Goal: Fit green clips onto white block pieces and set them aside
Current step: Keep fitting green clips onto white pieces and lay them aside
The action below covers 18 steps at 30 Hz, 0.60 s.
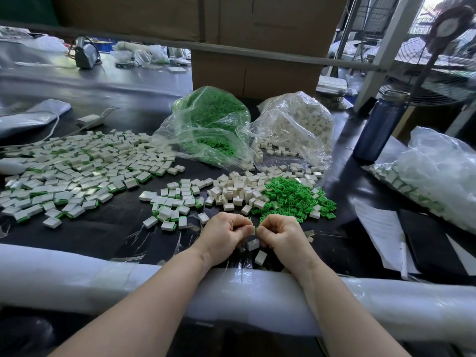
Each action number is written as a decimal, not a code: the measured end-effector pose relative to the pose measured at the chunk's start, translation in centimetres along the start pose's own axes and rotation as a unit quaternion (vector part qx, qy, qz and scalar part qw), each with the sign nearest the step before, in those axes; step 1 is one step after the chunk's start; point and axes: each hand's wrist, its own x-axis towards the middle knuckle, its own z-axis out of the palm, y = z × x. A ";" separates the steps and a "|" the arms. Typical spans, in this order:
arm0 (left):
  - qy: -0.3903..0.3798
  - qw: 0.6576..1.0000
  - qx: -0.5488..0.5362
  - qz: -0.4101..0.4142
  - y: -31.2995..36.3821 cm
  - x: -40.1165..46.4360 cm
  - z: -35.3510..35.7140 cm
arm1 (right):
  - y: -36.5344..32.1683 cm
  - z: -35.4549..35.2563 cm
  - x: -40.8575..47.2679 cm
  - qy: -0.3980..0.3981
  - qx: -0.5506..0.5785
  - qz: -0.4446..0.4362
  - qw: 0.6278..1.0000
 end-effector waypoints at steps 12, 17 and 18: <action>0.010 0.998 -0.056 0.001 0.3 -0.1 0.0 | -0.2 0.0 0.0 0.019 0.083 0.001 0.996; 0.035 0.994 -0.097 0.017 0.3 0.0 0.2 | -0.3 0.0 0.0 0.038 0.154 0.015 0.987; 0.039 0.995 -0.088 0.025 0.2 0.0 0.3 | -0.3 -0.1 0.0 0.041 0.160 0.022 0.986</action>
